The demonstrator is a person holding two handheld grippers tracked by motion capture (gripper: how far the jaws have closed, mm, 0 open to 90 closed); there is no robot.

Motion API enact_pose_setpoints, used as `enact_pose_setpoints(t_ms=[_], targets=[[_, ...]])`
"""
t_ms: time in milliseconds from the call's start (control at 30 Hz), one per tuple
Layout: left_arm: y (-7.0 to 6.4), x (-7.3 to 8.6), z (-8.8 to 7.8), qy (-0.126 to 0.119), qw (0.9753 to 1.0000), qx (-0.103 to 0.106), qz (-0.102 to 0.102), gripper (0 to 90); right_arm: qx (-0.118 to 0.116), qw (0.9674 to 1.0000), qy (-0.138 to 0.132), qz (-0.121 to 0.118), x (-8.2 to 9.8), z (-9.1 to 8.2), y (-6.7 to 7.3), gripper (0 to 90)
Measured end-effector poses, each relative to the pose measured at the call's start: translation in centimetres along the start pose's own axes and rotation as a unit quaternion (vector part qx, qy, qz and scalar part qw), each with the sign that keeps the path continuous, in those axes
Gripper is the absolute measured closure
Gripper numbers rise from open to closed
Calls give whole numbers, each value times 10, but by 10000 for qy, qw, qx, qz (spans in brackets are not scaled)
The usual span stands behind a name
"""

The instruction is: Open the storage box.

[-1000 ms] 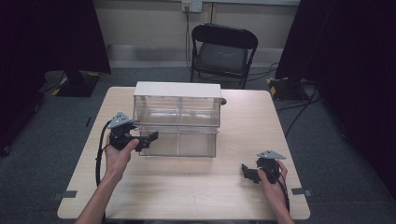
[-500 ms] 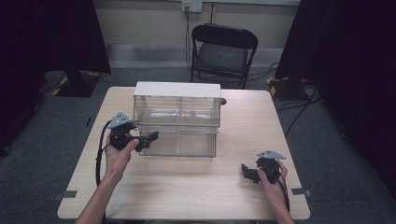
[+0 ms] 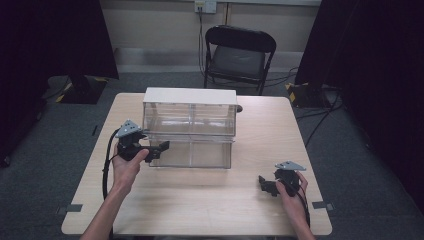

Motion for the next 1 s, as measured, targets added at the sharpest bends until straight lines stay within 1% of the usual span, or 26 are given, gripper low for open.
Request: enact_pose_setpoints(t_ms=[233, 1000], targets=[[0, 0, 0, 13, 10000, -15, 25, 48, 0, 10000, -1, -1, 0, 0, 0, 102], [0, 0, -1, 28, 10000, -21, 13, 49, 0, 10000, -1, -1, 0, 0, 0, 102]])
Point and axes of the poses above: each handheld gripper's, and its own axes: z roughly forward along the jaws, x roughly out of its underside, y roughly to its left, the point moved 5 cm from there along z, roughly forward along the jaws, and after that the axes turned 4 degrees about -x, right-handed, at the moved point
